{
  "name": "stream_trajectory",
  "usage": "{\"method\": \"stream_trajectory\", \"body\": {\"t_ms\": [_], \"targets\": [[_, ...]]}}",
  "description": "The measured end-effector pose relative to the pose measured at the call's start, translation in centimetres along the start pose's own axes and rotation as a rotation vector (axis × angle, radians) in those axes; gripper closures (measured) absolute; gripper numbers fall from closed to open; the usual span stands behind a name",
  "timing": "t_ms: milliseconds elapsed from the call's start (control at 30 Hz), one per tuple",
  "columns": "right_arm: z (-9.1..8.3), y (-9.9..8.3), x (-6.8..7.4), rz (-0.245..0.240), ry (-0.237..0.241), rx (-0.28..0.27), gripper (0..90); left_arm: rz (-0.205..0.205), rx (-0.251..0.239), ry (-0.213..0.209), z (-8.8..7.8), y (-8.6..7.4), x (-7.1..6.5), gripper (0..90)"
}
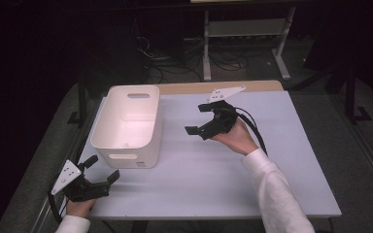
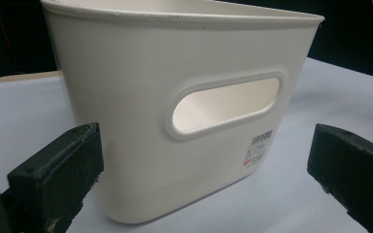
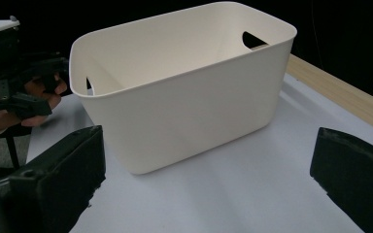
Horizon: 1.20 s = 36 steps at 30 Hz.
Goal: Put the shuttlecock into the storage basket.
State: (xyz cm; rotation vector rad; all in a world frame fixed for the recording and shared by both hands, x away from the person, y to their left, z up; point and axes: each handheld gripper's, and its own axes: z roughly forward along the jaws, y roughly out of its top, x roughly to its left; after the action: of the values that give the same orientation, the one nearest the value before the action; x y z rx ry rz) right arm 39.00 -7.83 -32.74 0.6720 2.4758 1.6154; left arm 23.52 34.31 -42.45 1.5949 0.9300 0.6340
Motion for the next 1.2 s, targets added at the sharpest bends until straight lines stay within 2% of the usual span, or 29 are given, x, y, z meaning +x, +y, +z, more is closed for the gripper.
{"method": "stream_trajectory", "body": {"t_ms": [333, 500, 700, 1200], "targets": [[-1.5, -1.4, -0.5, 0.017, -0.03, -0.023, 0.0, -0.001, 0.002, 0.001, 0.0, 0.0, 0.0, 0.0], [-2.2, -2.3, -0.9, 0.035, -0.05, -0.031, 0.0, -0.014, -0.001, 0.002, 0.1, 0.0, -0.1, 0.0], [-3.3, -3.3, -1.4, 0.05, -0.067, -0.037, 0.0, 0.0, -0.003, 0.0, 0.1, 0.0, 0.0, 0.0], [-5.1, -6.0, -2.3, 0.094, -0.09, -0.047, 0.0, -0.011, 0.006, 0.001, 0.2, 0.0, 0.0, 0.0]]}}
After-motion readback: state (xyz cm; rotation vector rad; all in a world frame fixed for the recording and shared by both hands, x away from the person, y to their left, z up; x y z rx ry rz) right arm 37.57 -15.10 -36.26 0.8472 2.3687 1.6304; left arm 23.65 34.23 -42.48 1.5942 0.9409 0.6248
